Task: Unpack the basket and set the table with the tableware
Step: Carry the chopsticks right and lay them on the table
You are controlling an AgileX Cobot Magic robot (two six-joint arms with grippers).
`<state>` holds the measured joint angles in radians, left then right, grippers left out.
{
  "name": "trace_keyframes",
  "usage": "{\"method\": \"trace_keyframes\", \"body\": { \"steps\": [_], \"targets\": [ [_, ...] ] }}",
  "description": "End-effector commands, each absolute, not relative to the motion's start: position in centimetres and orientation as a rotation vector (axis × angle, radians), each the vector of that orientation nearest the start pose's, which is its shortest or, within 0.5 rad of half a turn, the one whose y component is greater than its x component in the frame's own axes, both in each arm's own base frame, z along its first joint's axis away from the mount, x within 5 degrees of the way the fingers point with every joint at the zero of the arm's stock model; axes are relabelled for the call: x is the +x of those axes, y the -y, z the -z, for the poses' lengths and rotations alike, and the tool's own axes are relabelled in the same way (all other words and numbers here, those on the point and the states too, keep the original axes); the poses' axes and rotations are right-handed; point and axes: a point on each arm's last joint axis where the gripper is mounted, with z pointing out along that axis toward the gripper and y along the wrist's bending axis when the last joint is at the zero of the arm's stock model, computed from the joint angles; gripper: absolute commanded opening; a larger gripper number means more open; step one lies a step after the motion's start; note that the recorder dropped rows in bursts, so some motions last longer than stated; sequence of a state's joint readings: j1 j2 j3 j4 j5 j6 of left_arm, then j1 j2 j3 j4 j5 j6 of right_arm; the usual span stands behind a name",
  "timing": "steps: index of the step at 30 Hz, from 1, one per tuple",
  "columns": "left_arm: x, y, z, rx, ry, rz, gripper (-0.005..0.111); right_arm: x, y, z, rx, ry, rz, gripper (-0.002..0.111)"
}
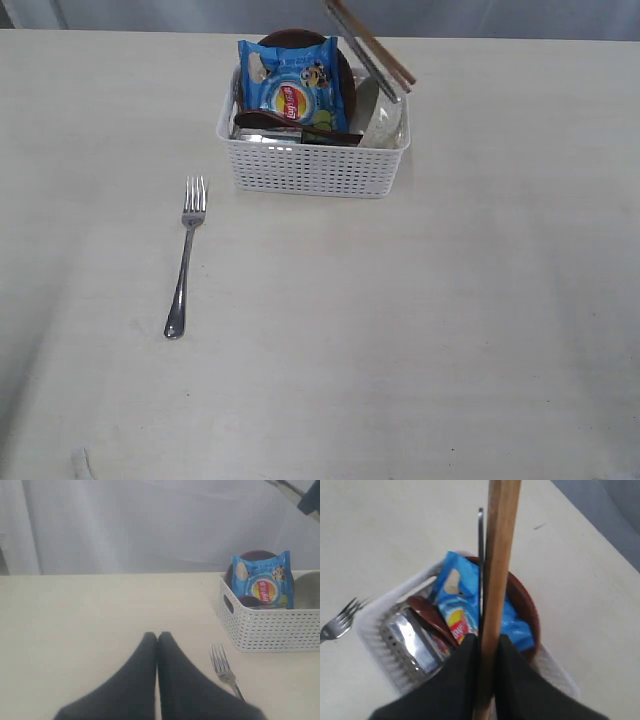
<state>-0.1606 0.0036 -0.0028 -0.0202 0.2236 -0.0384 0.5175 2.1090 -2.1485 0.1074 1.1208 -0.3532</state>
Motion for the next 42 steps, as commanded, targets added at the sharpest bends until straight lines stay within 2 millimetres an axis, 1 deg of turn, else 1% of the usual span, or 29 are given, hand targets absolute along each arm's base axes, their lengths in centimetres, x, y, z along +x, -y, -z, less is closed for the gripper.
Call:
{"method": "trace_keyframes", "body": {
  "steps": [1, 2, 4, 6, 8, 9, 10, 11, 12, 13, 16, 19, 22, 26, 35, 37, 41, 42],
  "targets": [
    [5.5, 1.0, -19.4, 0.084, -1.697, 0.178, 0.000, 41.8, -19.5, -33.9, -0.882, -2.431, -0.190, -0.001],
    [5.5, 1.0, -19.4, 0.084, -1.697, 0.178, 0.000, 42.1, -18.5, -33.9, -0.835, -2.467, -0.185, -0.001],
    [5.5, 1.0, -19.4, 0.084, -1.697, 0.178, 0.000, 43.5, -14.3, -33.5, -0.629, -2.555, -0.179, -0.001],
    [5.5, 1.0, -19.4, 0.084, -1.697, 0.178, 0.000, 44.1, -12.2, -32.4, -0.542, -2.613, -0.171, -0.001],
    [5.5, 1.0, -19.4, 0.084, -1.697, 0.178, 0.000, 44.4, -10.0, -30.6, -0.447, -2.692, -0.171, -0.001],
    [5.5, 1.0, -19.4, 0.084, -1.697, 0.178, 0.000, 44.4, -8.1, -28.5, -0.370, -2.778, -0.178, -0.001],
    [5.5, 1.0, -19.4, 0.084, -1.697, 0.178, 0.000, 44.2, -7.2, -27.1, -0.331, -2.831, -0.191, -0.001],
    [5.5, 1.0, -19.4, 0.084, -1.697, 0.178, 0.000, 43.5, -5.7, -24.4, -0.271, -2.932, -0.219, -0.001],
    [5.5, 1.0, -19.4, 0.084, -1.697, 0.178, 0.000, 43.2, -5.0, -23.0, -0.229, -2.958, -0.240, -0.001],
    [5.5, 1.0, -19.4, 0.084, -1.697, 0.178, 0.000, 42.4, -4.0, -20.1, -0.179, -2.992, -0.307, -0.001],
    [5.5, 1.0, -19.4, 0.084, -1.697, 0.178, 0.000, 40.9, -3.4, -16.6, -0.121, -3.019, -0.421, -0.001],
    [5.5, 1.0, -19.4, 0.084, -1.697, 0.178, 0.000, 39.8, -3.3, -14.2, -0.114, -3.018, -0.458, -0.001],
    [5.5, 1.0, -19.4, 0.084, -1.697, 0.178, 0.000, 39.2, -3.1, -12.8, -0.079, -2.999, -0.421, -0.001],
    [5.5, 1.0, -19.4, 0.084, -1.697, 0.178, 0.000, 38.9, -2.9, -11.9, -0.042, -2.975, -0.390, 0.000],
    [5.5, 1.0, -19.4, 0.084, -1.697, 0.178, 0.000, 39.1, -2.5, -11.9, -0.056, -2.958, -0.328, 0.001],
    [5.5, 1.0, -19.4, 0.085, -1.697, 0.176, 0.000, 39.1, -2.5, -11.9, -0.058, -2.959, -0.325, 0.009],
    [5.5, 1.0, -19.4, 0.085, -1.697, 0.176, 0.000, 39.1, -2.5, -11.9, -0.048, -2.960, -0.326, 0.037],
    [5.5, 1.0, -19.4, 0.085, -1.697, 0.176, 0.000, 39.1, -2.5, -11.9, -0.048, -2.960, -0.326, 0.041]
  ]
}}
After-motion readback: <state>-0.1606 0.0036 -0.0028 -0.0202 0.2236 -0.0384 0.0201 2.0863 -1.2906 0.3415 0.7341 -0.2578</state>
